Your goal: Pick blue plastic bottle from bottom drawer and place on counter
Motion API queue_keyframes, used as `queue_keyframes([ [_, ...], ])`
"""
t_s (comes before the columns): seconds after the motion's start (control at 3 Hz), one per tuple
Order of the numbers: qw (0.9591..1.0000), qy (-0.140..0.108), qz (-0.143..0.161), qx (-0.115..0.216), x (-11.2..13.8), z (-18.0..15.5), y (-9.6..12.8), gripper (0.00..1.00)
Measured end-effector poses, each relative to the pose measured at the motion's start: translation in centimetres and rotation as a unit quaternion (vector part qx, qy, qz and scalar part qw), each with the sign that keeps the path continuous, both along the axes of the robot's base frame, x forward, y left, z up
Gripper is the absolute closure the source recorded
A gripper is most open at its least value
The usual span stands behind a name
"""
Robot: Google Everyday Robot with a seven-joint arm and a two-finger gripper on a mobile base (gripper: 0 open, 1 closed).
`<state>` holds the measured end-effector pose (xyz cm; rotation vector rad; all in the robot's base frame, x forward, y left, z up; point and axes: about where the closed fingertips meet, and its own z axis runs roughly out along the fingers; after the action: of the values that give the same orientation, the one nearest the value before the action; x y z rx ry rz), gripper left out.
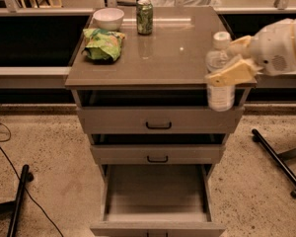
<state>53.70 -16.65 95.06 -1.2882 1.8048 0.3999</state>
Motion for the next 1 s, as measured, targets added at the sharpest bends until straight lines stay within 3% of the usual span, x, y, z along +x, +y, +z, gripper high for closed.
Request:
queue_keyframes([
  [0.33, 0.9998, 0.01, 0.015, 0.011, 0.5, 0.1, 2.9, 1.0],
  [0.67, 0.9998, 0.009, 0.015, 0.009, 0.4, 0.0, 2.7, 1.0],
  [1.0, 0.9994, 0.006, 0.02, 0.026, 1.8, 0.3, 4.3, 1.0],
])
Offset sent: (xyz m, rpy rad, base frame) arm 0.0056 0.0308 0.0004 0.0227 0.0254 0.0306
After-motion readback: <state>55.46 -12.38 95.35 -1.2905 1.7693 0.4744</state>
